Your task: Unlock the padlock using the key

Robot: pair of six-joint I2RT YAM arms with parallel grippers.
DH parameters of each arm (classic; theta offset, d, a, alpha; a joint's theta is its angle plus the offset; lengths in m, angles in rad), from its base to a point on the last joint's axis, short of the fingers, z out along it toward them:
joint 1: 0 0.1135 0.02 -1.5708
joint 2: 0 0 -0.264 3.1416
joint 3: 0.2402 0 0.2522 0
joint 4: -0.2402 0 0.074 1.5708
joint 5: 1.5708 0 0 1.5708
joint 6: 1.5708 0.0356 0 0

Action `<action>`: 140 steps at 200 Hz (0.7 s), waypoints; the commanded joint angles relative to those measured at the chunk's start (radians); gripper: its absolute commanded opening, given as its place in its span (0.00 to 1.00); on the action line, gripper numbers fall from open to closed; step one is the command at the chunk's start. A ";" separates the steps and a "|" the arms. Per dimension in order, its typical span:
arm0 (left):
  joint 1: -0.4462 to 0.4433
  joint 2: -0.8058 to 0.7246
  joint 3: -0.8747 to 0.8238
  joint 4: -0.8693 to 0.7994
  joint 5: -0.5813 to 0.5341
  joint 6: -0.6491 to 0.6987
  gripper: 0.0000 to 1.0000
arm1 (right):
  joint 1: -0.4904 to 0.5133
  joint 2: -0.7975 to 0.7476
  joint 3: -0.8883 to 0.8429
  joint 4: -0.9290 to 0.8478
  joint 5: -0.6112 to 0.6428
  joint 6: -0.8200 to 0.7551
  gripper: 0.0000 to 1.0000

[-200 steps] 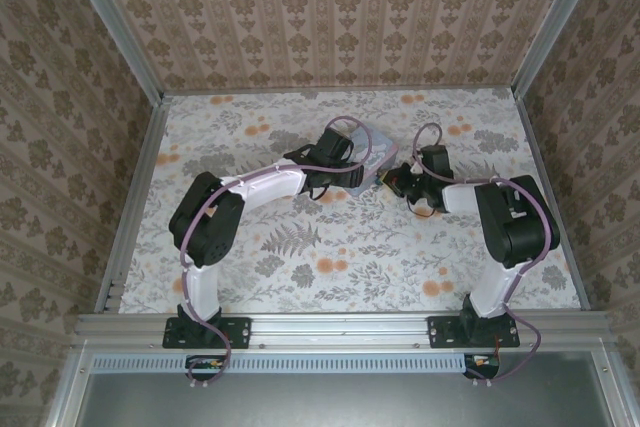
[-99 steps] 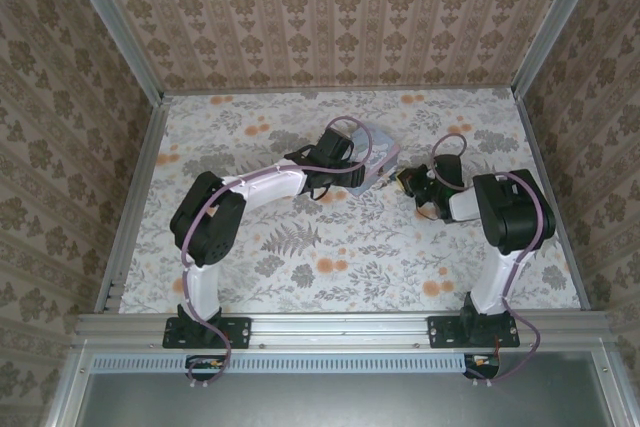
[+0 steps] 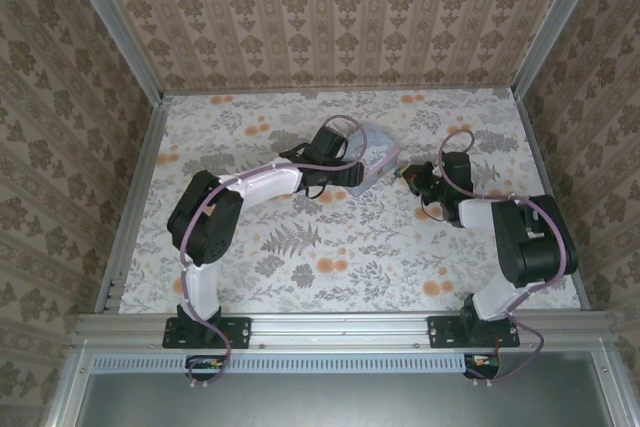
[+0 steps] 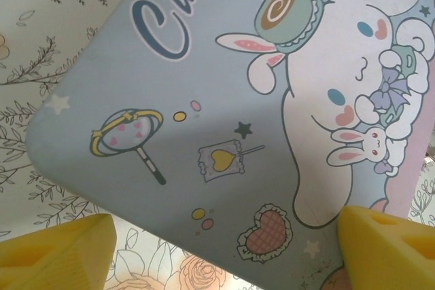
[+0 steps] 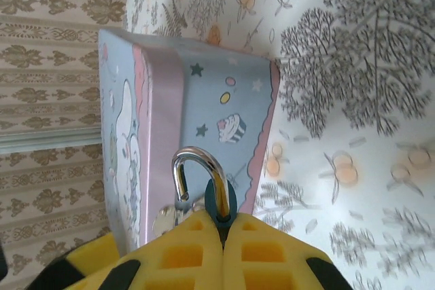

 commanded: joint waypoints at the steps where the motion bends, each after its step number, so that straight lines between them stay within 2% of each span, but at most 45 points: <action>1: 0.029 0.010 -0.065 -0.257 0.032 0.015 0.87 | 0.044 -0.113 -0.026 -0.090 -0.031 -0.047 0.00; 12: 0.038 -0.015 -0.059 -0.256 0.052 0.011 0.89 | 0.085 -0.160 -0.027 -0.146 -0.039 -0.075 0.00; 16: 0.042 -0.023 -0.057 -0.259 0.057 0.008 0.97 | 0.104 -0.177 -0.030 -0.163 -0.037 -0.082 0.00; 20: 0.045 -0.033 -0.055 -0.260 0.060 0.008 1.00 | 0.121 -0.193 -0.033 -0.179 -0.032 -0.087 0.00; 49: 0.062 -0.112 -0.049 -0.266 0.094 -0.002 1.00 | 0.302 -0.296 -0.057 -0.253 0.032 -0.091 0.00; 72: 0.080 -0.183 -0.049 -0.276 0.124 -0.013 1.00 | 0.470 -0.315 -0.078 -0.241 0.115 -0.059 0.00; 110: 0.123 -0.313 -0.060 -0.309 0.149 -0.024 1.00 | 0.722 -0.217 -0.066 -0.132 0.223 0.007 0.00; 140: 0.159 -0.413 -0.087 -0.332 0.153 -0.031 1.00 | 0.868 -0.017 0.011 -0.035 0.239 0.045 0.00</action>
